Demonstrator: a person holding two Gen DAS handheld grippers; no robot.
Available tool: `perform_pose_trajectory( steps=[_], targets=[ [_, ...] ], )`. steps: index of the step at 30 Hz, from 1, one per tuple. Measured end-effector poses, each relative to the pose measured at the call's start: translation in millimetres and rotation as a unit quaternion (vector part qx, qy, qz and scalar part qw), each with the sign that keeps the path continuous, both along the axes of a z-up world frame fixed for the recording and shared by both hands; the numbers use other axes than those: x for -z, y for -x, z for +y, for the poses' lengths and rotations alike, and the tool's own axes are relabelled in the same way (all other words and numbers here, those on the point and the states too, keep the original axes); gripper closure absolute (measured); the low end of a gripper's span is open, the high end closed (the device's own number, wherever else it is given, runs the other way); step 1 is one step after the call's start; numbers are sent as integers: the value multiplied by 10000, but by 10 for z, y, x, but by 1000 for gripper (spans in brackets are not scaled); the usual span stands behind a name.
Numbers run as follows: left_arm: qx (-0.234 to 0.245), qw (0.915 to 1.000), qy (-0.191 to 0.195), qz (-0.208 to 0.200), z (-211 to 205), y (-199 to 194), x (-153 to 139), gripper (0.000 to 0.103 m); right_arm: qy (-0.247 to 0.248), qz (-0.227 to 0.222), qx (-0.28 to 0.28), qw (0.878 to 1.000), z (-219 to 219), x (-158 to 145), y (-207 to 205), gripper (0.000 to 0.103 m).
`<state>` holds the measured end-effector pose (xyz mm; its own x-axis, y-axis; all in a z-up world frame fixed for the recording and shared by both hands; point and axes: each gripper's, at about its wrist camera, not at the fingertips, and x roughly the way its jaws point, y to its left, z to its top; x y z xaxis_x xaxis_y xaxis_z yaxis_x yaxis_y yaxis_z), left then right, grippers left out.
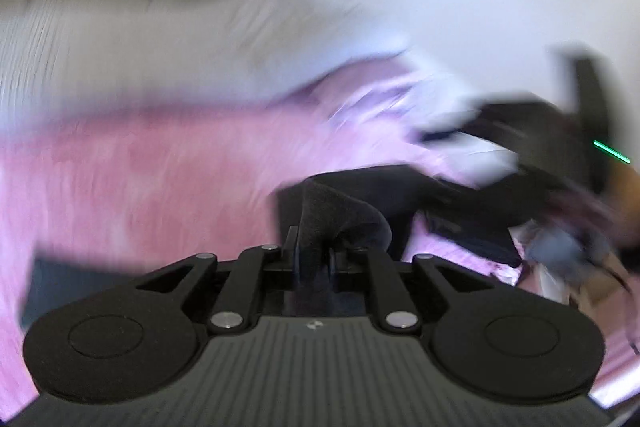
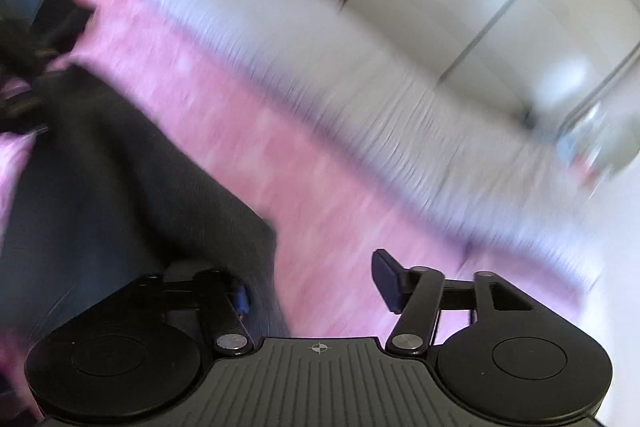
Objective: Fold clothes
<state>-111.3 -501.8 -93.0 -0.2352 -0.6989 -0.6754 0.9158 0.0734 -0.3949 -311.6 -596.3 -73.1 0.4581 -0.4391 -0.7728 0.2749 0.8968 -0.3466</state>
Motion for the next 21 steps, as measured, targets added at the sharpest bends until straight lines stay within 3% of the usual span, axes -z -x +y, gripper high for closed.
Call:
perform_pose_trajectory(
  steps=[2, 6, 10, 13, 15, 17, 19, 21],
  targets=[
    [-140, 9993, -354, -9, -13, -212, 311, 97, -394, 69, 230, 9989, 84, 247, 181, 34],
    [-417, 9974, -496, 316, 270, -459, 469, 100, -1131, 292, 1083, 9872, 305, 685, 649, 32],
    [-1005, 9920, -643, 419, 1009, -915, 417, 103, -1921, 231, 2040, 9596, 444, 948, 946, 32],
    [-1341, 9853, -1024, 248, 1457, -1227, 493, 103, -2360, -15, 2688, 9339, 400, 1067, 986, 31],
    [-1200, 9852, -1216, -113, 1527, -1248, 524, 103, -2492, -118, 3078, 9182, 349, 1237, 1063, 30],
    [-892, 9852, -1357, -554, 1496, -1173, 578, 101, -2240, 93, 2905, 9303, 353, 1343, 1003, 29],
    [-292, 9830, -1409, -1138, 1372, -939, 671, 77, -1936, 343, 2652, 9439, 365, 1439, 923, 29],
    [450, 9748, -1379, -1694, 1242, -627, 792, 70, -1528, 686, 1694, 9712, 590, 1522, 753, 27]
  ],
)
